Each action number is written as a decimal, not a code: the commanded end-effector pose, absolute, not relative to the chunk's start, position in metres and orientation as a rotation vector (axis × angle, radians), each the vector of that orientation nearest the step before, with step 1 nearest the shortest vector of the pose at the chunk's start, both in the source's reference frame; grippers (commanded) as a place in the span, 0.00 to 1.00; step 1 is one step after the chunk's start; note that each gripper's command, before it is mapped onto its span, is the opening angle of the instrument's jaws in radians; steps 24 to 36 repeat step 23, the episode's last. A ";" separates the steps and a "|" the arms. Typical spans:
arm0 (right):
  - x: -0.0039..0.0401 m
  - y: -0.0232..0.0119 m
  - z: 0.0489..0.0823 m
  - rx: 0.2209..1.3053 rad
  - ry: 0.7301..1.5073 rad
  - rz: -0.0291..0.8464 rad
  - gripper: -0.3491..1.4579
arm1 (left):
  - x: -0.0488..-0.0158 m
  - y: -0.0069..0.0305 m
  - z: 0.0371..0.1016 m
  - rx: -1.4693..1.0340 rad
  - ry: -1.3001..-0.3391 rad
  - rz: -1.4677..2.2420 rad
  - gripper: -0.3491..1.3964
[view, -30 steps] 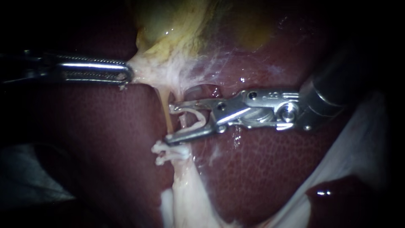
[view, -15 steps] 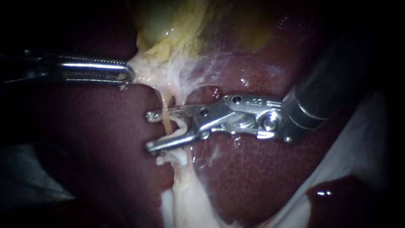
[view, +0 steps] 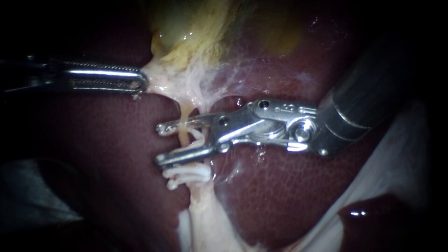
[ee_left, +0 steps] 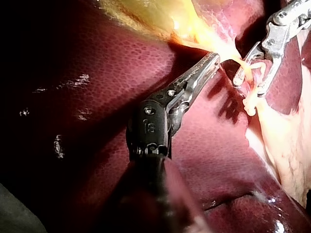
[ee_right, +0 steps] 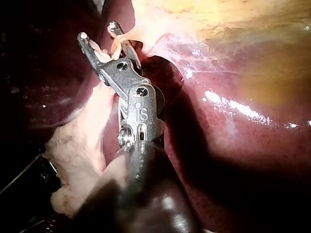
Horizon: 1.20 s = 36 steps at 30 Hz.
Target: Clipping third clip left tube
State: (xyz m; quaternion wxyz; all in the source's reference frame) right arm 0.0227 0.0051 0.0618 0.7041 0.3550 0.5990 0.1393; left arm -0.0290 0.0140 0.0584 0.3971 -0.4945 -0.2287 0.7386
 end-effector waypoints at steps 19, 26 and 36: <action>0.0220 0.0050 0.0621 0.887 1.269 0.413 0.00 | -0.0290 0.0140 0.0584 -1.253 -0.579 1.871 0.00; 0.0219 0.0050 0.0623 0.897 1.267 0.413 0.00 | -0.0290 0.0140 0.0584 -1.253 -0.580 1.871 0.00; 0.0219 0.0050 0.0623 0.897 1.267 0.413 0.00 | -0.0290 0.0140 0.0584 -1.253 -0.580 1.871 0.00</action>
